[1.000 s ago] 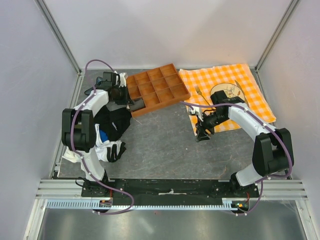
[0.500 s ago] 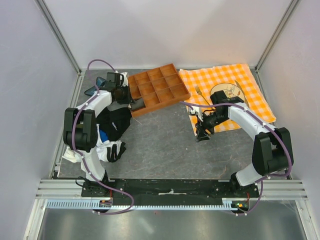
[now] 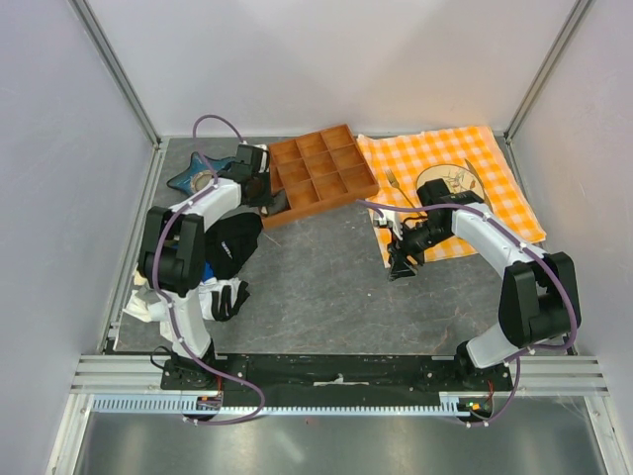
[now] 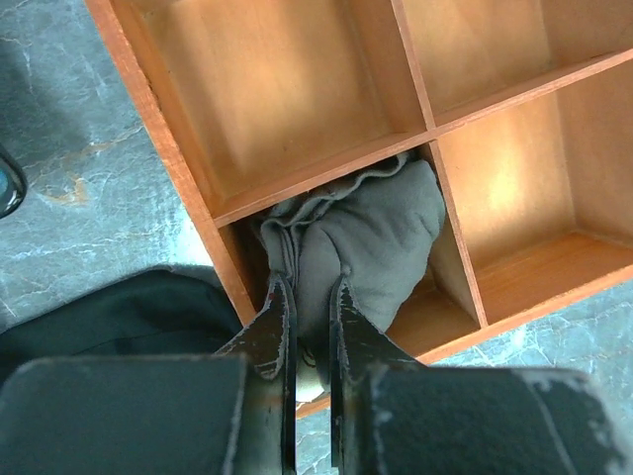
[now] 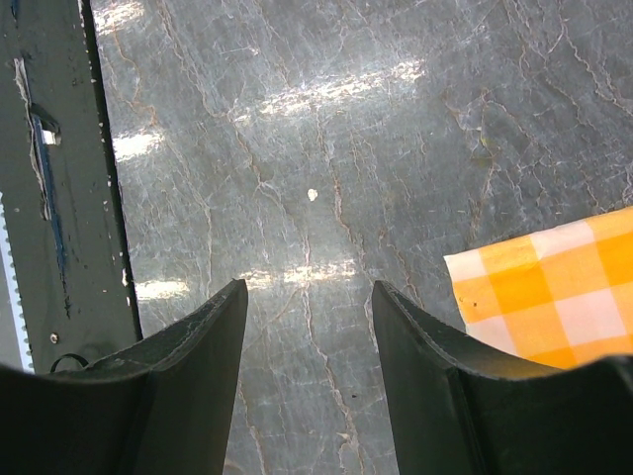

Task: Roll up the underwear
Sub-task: Place the underwear in the storage box.

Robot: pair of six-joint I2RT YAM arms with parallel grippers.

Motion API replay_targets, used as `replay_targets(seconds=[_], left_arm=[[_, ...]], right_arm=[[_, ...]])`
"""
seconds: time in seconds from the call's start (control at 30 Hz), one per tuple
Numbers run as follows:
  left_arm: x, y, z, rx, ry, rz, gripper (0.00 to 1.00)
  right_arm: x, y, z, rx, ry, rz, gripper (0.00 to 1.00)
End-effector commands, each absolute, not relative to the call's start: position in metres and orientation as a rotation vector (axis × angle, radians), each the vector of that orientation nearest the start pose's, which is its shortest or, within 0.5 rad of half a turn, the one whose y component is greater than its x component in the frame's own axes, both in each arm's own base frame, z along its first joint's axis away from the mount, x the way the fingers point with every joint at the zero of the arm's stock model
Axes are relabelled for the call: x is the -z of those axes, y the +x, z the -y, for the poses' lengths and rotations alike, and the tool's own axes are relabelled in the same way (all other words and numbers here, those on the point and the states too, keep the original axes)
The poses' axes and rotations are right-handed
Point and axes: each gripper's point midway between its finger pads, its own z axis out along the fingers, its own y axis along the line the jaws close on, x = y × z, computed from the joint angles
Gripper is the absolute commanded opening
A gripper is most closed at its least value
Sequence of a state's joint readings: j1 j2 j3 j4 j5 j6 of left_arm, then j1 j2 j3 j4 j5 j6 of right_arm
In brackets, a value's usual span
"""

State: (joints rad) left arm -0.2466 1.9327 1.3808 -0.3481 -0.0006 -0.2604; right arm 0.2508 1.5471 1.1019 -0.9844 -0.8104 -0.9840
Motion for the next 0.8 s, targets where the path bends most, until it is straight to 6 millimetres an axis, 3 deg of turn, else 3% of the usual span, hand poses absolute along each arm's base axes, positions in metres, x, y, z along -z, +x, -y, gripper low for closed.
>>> replay_targets(seconds=[0.0,0.37,0.47,0.5,0.63,0.77], left_arm=[[-0.02,0.446,0.123,-0.008,-0.004,-2.605,0.02],[0.015,0.405,0.125,-0.176,0.106,-2.782,0.02],[0.014,0.401,0.123,-0.172,0.106,-2.789,0.02],[0.011,0.403,0.123,-0.17,0.1,-2.781,0.04],[-0.005,0.411,0.127,-0.125,0.082,-2.759,0.33],[-0.031,0.423,0.131,-0.089,0.078,-2.713,0.47]], right_arm=[[-0.108,0.236,-0.169,-0.969,-1.55,-2.009,0.61],[-0.112,0.235,-0.167,-0.976,-1.542,-2.002,0.61],[-0.114,0.235,-0.167,-0.976,-1.54,-1.994,0.61],[-0.114,0.235,-0.167,-0.978,-1.54,-1.993,0.61],[-0.116,0.235,-0.165,-0.982,-1.527,-1.993,0.61],[-0.117,0.234,-0.164,-0.992,-1.523,-1.989,0.61]])
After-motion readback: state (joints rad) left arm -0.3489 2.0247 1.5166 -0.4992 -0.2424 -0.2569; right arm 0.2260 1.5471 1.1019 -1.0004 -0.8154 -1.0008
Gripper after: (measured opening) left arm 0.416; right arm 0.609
